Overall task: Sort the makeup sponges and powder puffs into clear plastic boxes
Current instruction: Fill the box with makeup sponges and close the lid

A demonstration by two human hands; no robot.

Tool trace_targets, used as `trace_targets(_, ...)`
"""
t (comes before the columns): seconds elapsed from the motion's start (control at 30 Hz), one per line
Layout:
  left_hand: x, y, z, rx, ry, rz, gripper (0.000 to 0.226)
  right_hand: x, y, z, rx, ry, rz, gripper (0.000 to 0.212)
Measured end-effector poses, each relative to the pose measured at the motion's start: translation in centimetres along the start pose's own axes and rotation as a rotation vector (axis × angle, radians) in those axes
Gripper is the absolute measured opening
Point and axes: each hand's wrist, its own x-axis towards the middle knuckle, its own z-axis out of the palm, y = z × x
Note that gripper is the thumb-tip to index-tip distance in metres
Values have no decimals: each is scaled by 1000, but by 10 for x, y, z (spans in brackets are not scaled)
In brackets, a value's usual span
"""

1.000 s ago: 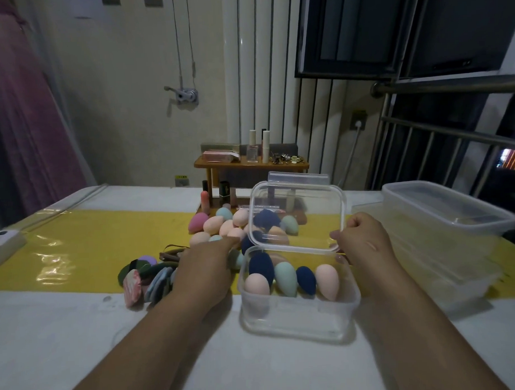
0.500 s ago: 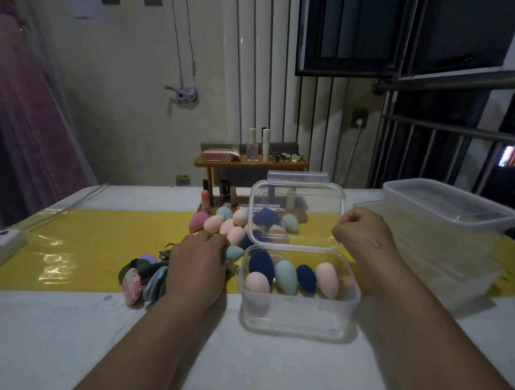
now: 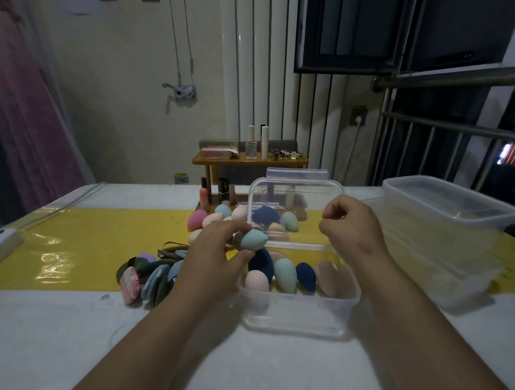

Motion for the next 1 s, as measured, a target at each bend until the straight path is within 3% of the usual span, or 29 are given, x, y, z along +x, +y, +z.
trace_targets(0.17,0,-1,-1,-80,-47,-10,47,-10,-8,10,26,-200,-118,21)
trace_targets(0.3,-1,1,-1,-139,-39,-53,61,-18,-12,20,200,-361,-80,6)
trace_targets(0.4,-1,1,1,-161,-50,-35,65,-22,-14,23,231,-521,-35,15)
trace_targets(0.57,-4,7,3,-152,-84,-19,55,-23,-18,19,104,-520,-33,31)
trace_targets(0.73,-4,6,1,-85,-60,-173,12,-17,-20,0,56,-633,-18,38)
trace_targets(0.9,-4,8,2,-230,-149,-364,24,-17,-19,-7,-98,-774,4,31)
trace_targets(1.0,-3,7,2,-285,-138,-415,28,-18,-17,-4,-305,-812,-74,31)
